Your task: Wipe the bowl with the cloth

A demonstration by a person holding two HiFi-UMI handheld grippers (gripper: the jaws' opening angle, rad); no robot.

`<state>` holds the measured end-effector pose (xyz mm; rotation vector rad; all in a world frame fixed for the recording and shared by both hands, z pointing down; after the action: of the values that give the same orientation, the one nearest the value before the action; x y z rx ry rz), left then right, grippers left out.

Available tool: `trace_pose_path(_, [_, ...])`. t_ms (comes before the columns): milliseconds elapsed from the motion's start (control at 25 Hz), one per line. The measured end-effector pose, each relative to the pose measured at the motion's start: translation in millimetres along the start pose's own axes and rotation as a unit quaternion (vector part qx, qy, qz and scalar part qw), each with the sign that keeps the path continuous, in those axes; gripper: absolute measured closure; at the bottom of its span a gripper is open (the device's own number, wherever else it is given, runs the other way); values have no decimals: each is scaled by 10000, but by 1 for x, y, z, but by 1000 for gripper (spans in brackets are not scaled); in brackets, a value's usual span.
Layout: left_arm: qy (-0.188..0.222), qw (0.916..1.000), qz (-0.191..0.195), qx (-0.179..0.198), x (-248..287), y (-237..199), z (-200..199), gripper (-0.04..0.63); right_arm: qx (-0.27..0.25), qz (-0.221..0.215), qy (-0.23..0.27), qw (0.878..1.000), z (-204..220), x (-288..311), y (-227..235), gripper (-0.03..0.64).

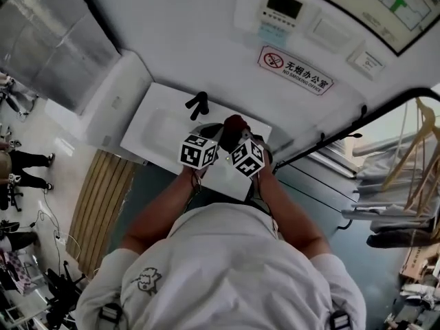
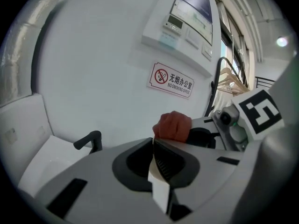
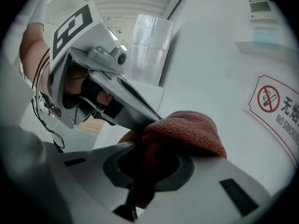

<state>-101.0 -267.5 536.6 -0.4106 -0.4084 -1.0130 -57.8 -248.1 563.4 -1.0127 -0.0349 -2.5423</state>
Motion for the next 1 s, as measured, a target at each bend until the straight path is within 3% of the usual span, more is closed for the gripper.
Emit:
trace_pose_path(160, [310,9995,-45,-82,-23,-11,-3,574,134,-155,-18,9998,-16,3,-21,566])
trace_pose_path(360, [596,9981,-151,-49,-47,-26,-13,571,-85,-219,-284,9993,-25,9,-50,566])
trace_pose_path(600, [615,9974,-233,-293,-66,-49,-12,571,-483,373,-1132,9917,-13,-8,-42,566])
trace_pose_path(800, [594,9976,34,-347,-73,-39,-13,571,-745,984,-1258,9844,-25,-19,-21,566])
trace_pose_path(1000, [586,9947,575,-623,-79,-23,-17,571,-954,876,-1148,9849,-44,-11,-25,566])
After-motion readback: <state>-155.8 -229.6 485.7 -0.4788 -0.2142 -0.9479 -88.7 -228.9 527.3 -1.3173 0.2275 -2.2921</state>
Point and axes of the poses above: the fingertips, and each gripper's own axes: x forward along the fingers, y to its right, z out of its underside, the point moved 4 cm from there along -x, backward along the fingers, and after that the axes turned 12 degrees about -z, right-handed, at the moved point
